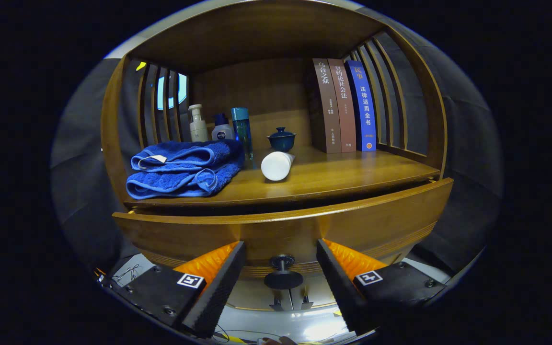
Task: Pull open the drawer, take out the items inside it, and place them on the countertop above the cabinet.
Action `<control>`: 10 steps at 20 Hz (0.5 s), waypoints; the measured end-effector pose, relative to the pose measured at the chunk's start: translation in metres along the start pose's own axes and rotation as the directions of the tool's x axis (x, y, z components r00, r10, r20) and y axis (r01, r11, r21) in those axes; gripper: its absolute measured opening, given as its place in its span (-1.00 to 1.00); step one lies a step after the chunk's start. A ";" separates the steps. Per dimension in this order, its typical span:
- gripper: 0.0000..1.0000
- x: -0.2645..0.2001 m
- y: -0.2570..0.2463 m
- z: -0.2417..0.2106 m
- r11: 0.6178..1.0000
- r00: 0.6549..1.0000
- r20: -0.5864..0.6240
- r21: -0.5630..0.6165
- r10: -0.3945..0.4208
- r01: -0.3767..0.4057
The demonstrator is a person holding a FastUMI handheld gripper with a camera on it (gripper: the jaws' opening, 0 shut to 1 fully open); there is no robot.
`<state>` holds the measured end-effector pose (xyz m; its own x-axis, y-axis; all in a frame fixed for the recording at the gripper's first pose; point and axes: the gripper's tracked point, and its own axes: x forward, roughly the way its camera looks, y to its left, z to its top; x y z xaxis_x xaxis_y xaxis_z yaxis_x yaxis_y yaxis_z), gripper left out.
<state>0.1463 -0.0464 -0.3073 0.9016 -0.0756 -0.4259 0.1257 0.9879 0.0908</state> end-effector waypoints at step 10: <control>0.98 0.018 0.001 0.003 1.000 1.000 0.009 -0.008 -0.017 0.017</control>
<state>0.1637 -0.0474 -0.3121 0.9031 -0.0940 -0.4191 0.1382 0.9875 0.0763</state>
